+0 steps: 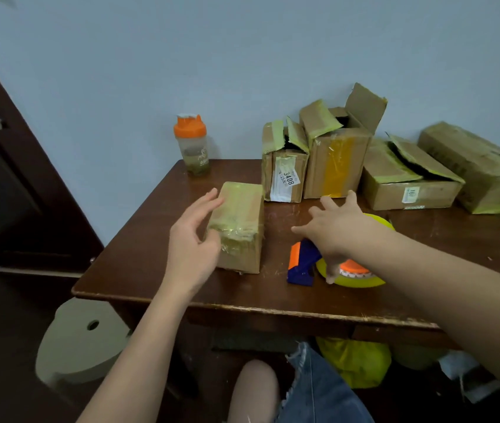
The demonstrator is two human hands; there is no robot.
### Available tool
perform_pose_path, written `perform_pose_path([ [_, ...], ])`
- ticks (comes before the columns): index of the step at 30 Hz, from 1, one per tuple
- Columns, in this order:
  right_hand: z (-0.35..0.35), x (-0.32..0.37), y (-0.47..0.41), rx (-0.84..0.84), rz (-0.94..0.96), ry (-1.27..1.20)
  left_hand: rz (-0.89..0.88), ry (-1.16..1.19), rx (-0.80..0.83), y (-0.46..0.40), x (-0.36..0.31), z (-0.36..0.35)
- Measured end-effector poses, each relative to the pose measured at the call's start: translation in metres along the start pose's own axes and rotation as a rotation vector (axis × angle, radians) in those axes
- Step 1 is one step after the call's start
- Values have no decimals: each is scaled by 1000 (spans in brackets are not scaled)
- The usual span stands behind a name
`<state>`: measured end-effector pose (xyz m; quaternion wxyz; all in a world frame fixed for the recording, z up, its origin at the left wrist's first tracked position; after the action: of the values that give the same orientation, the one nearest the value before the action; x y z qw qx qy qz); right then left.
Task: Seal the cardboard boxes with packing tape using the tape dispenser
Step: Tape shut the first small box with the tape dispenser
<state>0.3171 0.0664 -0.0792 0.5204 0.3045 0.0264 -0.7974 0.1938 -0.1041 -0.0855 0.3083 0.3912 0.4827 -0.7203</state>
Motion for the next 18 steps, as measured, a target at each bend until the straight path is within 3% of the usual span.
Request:
perform_pose_path([
  [2,7,2,7,-49,17,-84,47,-2,-47,1,5,8],
  [4,22,7,14,-234,14,-212,101,-1,-51,3,10,11],
  [7,46,14,27,-569,-71,-717,188,58,-35,5,20,9],
  [11,35,41,31,-527,-205,-1319,255,179,-8,9,33,0],
  [18,1,84,13,-578,-284,-1797,265,232,-1,22,41,-7],
])
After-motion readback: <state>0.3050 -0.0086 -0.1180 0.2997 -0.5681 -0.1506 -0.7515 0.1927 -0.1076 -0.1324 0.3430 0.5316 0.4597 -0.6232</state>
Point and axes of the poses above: each hand's wrist, its own y-axis away from the middle knuckle, its own z-axis out of the back of the hand, x = y × z, the point moved 6 cm from there along -y, towards the middle knuckle, and after that the axes turned 11 degrees about -x, right-handed, at the moved point
